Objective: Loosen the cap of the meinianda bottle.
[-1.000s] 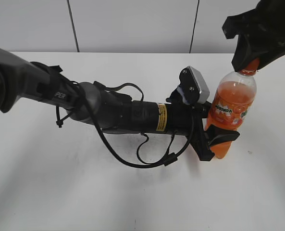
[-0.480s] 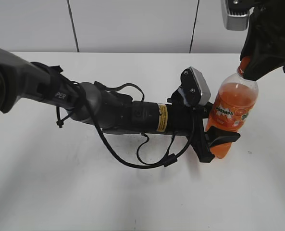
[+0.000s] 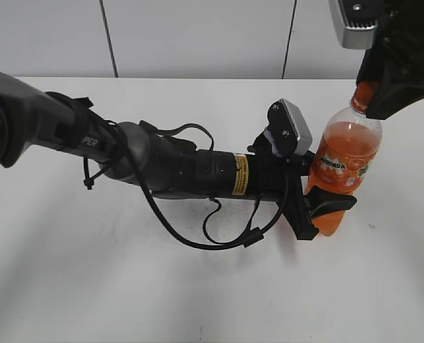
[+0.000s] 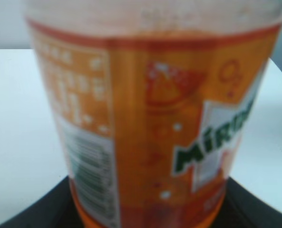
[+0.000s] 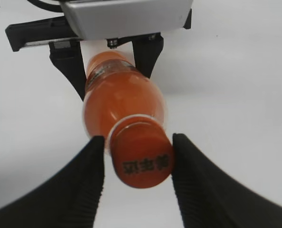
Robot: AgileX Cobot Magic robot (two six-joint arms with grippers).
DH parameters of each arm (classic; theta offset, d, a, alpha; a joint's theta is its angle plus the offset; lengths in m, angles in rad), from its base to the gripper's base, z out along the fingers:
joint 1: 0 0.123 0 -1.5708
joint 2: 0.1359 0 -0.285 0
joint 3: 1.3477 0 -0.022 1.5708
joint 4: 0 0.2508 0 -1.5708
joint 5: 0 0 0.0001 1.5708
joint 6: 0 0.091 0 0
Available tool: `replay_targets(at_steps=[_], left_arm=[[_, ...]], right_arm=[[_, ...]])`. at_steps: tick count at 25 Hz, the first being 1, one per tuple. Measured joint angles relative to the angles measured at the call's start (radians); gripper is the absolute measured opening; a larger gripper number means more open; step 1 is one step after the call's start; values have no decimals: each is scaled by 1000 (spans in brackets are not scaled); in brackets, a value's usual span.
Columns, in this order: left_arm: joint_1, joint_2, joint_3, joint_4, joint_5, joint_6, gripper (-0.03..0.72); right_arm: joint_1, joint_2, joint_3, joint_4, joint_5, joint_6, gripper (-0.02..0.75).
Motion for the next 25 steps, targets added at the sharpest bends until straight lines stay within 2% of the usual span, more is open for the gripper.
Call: replay_targets(at_steps=[3, 8, 10, 11, 15, 16, 19, 25], left_arm=[[0, 0, 0, -2, 1, -8, 401], [0, 0, 0, -4, 2, -11, 401], [0, 0, 0, -4, 3, -11, 401], [1, 0, 0, -4, 3, -11, 401], [1, 0, 0, -4, 3, -12, 401], [1, 0, 0, -4, 3, -12, 401], [1, 0, 0, -4, 3, -13, 401], [1, 0, 0, -4, 3, -14, 401]], right_arm=[[0, -4, 0, 16, 0, -3, 451], [0, -58, 0, 48, 0, 63, 486], [0, -91, 0, 52, 0, 211, 490], [0, -107, 0, 52, 0, 346, 491], [0, -131, -1, 39, -24, 1062, 491], [0, -130, -1, 32, -26, 1172, 491], [0, -106, -1, 28, -48, 1290, 491], [0, -23, -1, 13, -52, 1361, 491]])
